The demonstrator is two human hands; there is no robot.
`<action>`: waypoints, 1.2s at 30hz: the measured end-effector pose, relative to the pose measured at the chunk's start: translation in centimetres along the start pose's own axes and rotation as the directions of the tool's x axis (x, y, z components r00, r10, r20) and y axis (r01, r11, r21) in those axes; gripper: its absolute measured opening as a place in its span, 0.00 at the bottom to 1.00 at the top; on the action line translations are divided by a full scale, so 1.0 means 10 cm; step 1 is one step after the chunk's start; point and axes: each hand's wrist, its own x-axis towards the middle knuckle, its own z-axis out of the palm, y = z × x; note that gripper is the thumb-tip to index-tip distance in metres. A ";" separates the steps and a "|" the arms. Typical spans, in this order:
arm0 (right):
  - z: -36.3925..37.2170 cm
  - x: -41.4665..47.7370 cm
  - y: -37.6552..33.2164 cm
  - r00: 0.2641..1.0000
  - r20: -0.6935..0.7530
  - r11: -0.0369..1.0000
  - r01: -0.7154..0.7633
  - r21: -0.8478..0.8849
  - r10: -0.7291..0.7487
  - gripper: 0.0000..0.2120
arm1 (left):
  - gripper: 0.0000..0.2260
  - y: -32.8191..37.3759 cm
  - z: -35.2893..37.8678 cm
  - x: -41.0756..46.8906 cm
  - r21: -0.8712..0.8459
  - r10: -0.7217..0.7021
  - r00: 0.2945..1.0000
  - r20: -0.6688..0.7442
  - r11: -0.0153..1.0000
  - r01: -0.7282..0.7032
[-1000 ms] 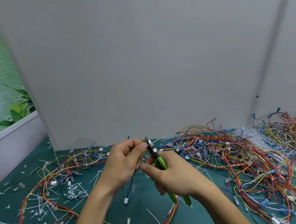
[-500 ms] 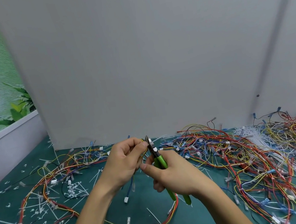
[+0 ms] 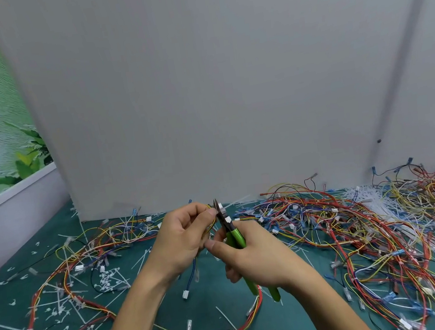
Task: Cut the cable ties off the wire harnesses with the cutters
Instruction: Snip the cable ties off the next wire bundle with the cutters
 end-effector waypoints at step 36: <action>0.04 0.03 0.01 1.000 -0.005 0.999 -0.026 0.040 0.026 0.11 | 0.13 0.07 0.02 -0.03 0.018 -0.013 1.000 -0.027 1.000 0.014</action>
